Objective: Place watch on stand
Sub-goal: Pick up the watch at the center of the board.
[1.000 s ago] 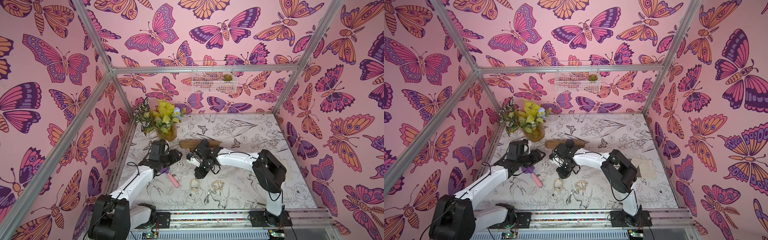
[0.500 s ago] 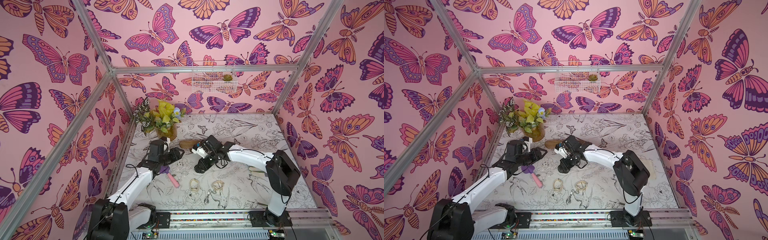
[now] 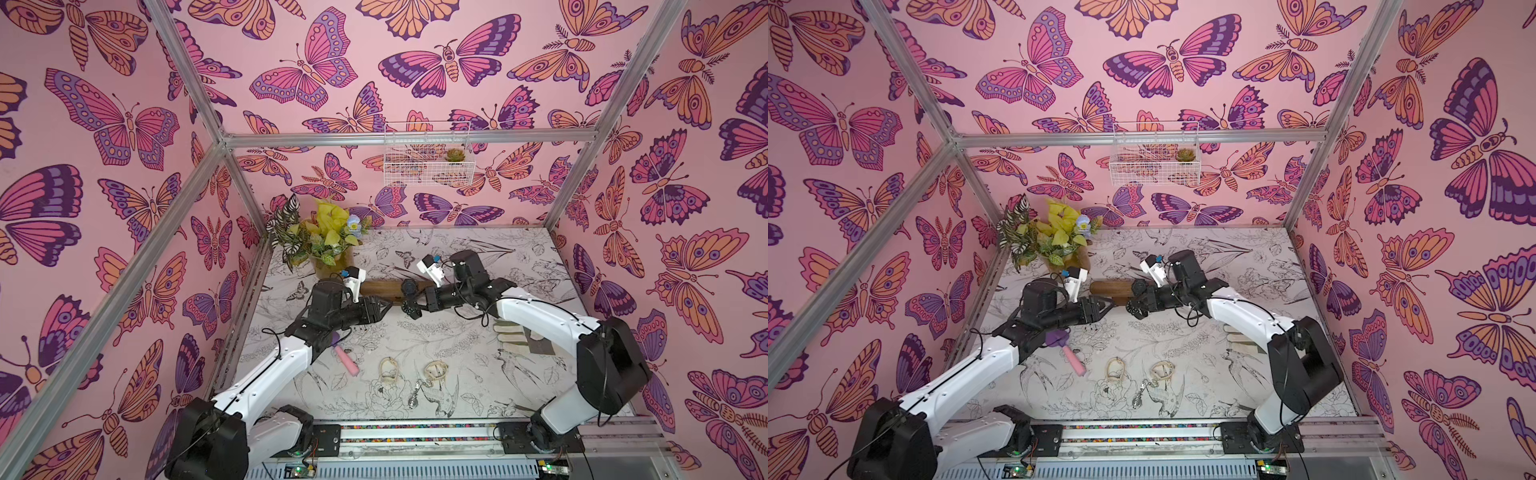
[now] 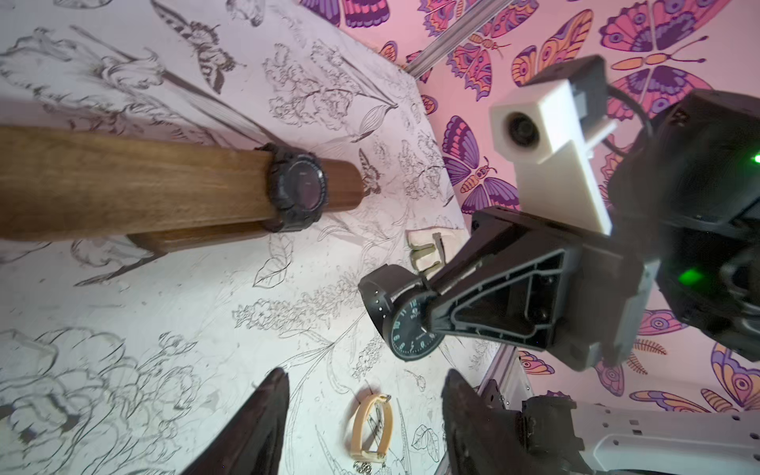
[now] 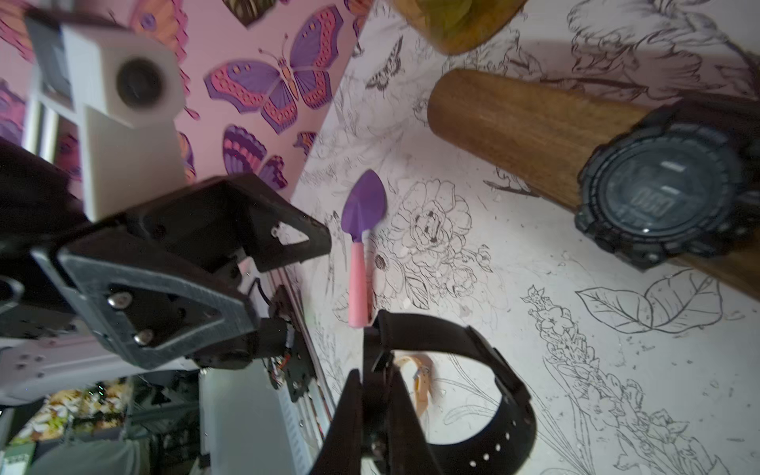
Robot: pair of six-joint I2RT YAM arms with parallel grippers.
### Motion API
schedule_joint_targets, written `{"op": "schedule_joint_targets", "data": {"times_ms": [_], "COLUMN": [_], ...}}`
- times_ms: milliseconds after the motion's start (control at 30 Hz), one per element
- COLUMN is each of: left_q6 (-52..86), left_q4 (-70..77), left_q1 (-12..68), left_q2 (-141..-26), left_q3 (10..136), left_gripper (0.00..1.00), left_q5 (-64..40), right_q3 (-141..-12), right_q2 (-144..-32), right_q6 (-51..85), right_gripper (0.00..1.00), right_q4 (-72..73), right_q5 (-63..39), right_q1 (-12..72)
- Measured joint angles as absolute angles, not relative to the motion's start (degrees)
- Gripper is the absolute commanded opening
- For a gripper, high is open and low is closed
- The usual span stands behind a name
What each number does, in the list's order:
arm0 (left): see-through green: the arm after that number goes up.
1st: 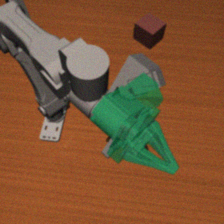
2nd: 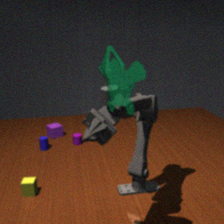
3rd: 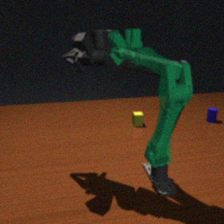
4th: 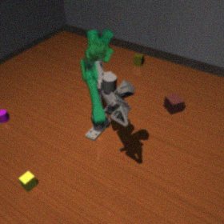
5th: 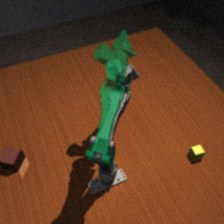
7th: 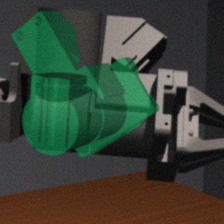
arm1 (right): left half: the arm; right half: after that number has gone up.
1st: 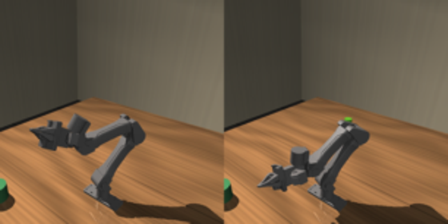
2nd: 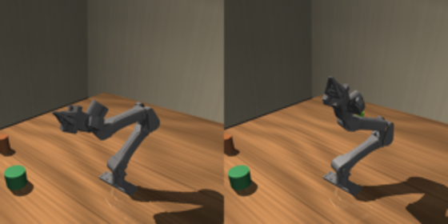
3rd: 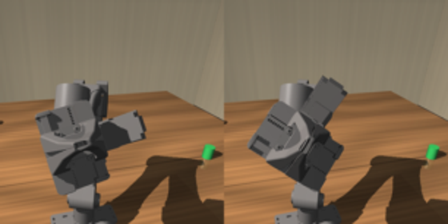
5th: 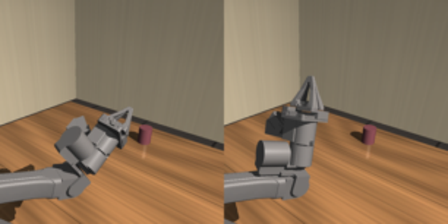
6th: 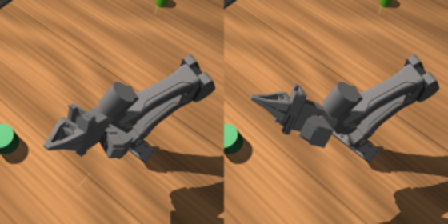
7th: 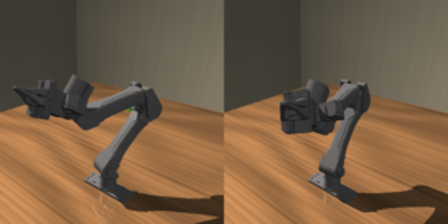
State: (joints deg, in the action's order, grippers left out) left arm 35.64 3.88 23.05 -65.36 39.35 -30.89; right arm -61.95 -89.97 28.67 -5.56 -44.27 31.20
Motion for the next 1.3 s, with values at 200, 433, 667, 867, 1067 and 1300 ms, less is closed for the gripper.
{"op": "schedule_joint_targets", "data": {"times_ms": [200, 433, 667, 867, 1067, 1300], "left_q6": [36.95, 40.34, 43.62, 45.71, 47.40, 48.25], "left_q4": [9.82, 16.88, 21.63, 25.19, 27.09, 28.71], "left_q1": [25.17, 26.30, 26.70, 26.83, 27.09, 27.40], "left_q2": [-66.67, -69.58, -70.48, -71.44, -72.23, -74.30], "left_q3": [40.36, 41.36, 41.63, 41.78, 41.98, 42.63], "left_gripper": [0.66, 0.67, 0.61, 0.58, 0.41, 0.21], "left_q5": [-33.85, -37.67, -39.70, -40.97, -41.74, -42.48], "right_q3": [-58.92, -58.00, -57.04, -56.77, -55.31, -55.18], "right_q2": [-85.76, -83.83, -83.81, -83.81, -83.81, -83.81], "right_q6": [35.94, 41.69, 45.50, 47.88, 51.05, 51.68], "right_gripper": [0.03, 0.02, 0.02, 0.02, 0.02, 0.02], "right_q4": [1.58, 7.51, 11.25, 14.15, 17.76, 18.74], "right_q5": [-49.06, -52.75, -54.72, -55.81, -56.73, -56.62], "right_q1": [27.73, 27.62, 27.51, 27.49, 27.46, 27.31]}}
